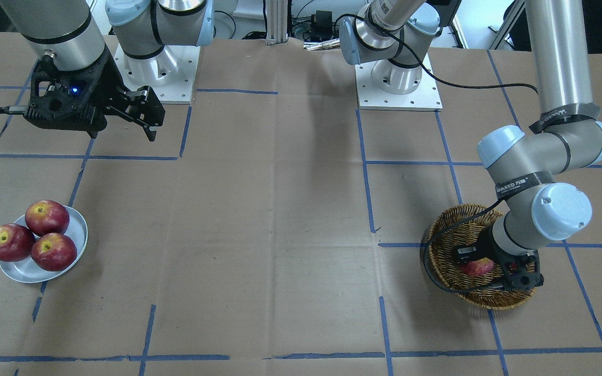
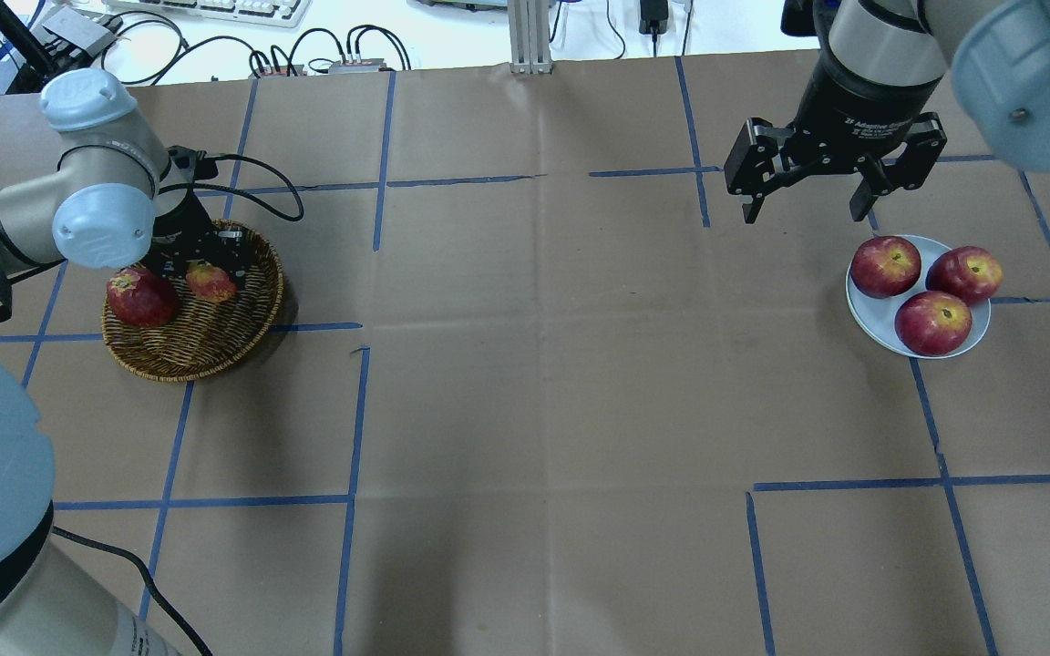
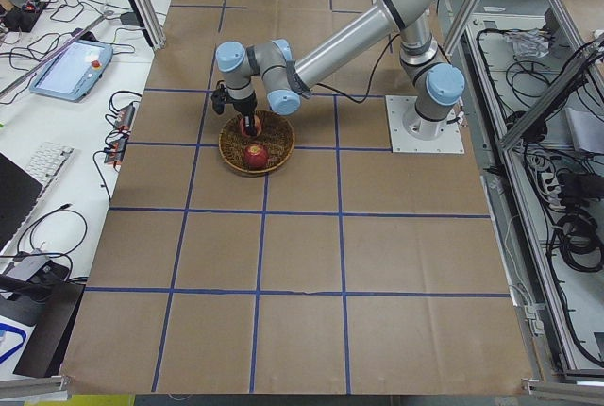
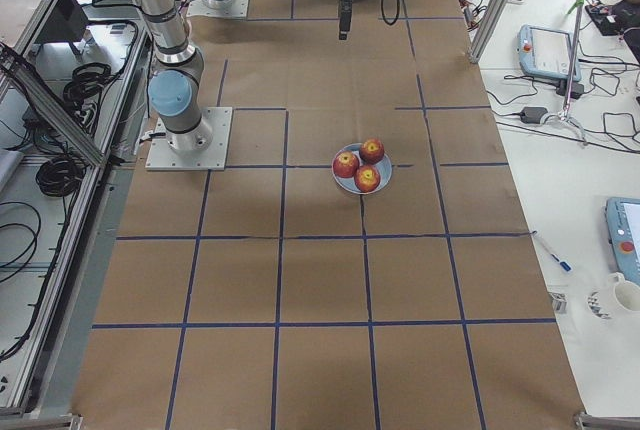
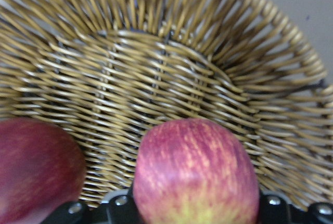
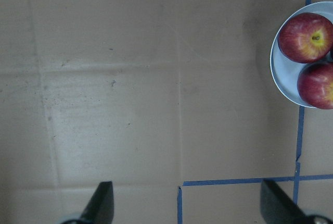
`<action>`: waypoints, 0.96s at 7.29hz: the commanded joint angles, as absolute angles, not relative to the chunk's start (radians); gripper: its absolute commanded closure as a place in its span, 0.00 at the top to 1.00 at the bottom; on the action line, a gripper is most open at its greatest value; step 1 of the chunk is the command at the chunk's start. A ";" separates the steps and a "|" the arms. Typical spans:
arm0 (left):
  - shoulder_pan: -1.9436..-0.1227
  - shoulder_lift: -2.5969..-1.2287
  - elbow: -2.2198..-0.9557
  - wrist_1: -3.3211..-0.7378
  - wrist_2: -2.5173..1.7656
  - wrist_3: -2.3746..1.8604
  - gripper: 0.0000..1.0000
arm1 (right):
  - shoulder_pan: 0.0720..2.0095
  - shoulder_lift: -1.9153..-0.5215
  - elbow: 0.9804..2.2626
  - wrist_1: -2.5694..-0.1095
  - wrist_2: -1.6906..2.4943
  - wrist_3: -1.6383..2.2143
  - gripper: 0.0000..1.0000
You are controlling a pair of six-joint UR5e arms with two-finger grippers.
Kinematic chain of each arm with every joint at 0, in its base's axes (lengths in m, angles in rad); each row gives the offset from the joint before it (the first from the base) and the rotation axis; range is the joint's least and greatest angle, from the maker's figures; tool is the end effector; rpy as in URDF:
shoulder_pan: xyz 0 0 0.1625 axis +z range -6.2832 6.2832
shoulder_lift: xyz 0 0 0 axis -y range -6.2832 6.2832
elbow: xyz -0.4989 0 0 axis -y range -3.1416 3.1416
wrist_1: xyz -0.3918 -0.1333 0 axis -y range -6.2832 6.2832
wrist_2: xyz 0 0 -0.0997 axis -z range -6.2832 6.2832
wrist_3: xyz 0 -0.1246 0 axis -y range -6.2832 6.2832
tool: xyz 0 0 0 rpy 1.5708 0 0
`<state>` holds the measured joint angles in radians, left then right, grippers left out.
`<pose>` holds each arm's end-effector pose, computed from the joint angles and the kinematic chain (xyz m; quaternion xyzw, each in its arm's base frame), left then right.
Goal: Transfer apple from basket to plate
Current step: 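Lift the apple with the left gripper and carry it toward the table center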
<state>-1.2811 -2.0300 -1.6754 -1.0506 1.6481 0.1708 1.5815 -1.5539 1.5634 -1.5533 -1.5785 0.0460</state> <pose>0.0661 -0.6549 0.2719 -0.0585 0.9973 0.0300 0.0326 0.1376 -0.4951 0.5304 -0.0176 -0.9997 -0.0134 0.0042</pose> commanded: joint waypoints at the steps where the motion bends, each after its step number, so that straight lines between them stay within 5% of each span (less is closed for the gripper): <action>1: -1.327 -1.958 -1.672 -1.071 1.644 0.087 0.47 | 1.582 -1.554 1.563 -1.554 -1.578 0.046 1.00; 7: -1.907 -2.061 -1.680 -0.889 1.637 -0.355 0.46 | 1.582 -1.554 1.563 -1.552 -1.578 0.046 1.00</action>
